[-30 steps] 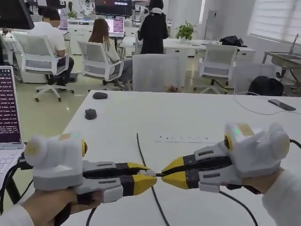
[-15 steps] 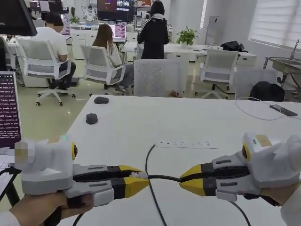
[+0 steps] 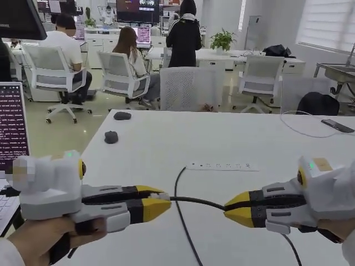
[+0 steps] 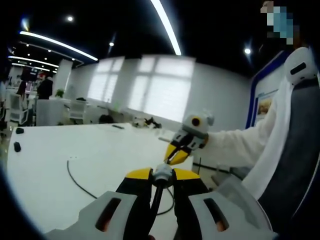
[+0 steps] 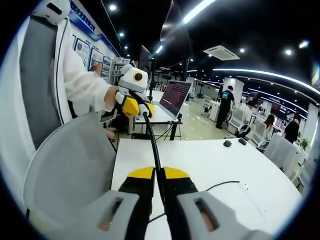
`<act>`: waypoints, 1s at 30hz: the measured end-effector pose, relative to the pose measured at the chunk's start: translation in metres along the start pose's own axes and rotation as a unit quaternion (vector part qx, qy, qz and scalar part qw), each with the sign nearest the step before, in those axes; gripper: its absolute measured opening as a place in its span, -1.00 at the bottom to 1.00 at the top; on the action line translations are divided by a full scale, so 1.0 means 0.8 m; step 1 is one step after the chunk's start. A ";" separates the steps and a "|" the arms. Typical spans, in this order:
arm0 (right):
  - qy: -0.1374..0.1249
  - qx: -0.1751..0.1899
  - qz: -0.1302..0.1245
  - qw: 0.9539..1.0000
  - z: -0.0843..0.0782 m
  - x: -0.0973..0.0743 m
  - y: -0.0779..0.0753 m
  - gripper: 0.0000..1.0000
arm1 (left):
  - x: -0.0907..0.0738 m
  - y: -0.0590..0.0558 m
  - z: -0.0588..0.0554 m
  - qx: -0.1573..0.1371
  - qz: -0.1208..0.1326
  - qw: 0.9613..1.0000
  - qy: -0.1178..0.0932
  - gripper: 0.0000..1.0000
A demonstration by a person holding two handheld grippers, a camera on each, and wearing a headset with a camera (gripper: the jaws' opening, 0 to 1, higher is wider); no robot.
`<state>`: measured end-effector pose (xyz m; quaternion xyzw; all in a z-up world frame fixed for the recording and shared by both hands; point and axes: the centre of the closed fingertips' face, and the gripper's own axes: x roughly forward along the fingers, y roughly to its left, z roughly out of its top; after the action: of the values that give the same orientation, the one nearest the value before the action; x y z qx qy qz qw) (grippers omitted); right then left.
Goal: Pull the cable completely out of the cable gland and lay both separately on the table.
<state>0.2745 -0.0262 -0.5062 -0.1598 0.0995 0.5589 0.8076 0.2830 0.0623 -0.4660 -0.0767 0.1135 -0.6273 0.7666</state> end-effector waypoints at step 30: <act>-0.009 -0.050 0.097 0.994 0.046 0.075 0.045 -0.89 | 0.016 -0.017 -0.027 -0.008 -0.031 0.999 0.032 -0.68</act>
<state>0.2614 0.0516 -0.4979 -0.1846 0.0788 0.6403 0.7415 0.2667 0.0472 -0.4842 -0.0663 0.1399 -0.6522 0.7420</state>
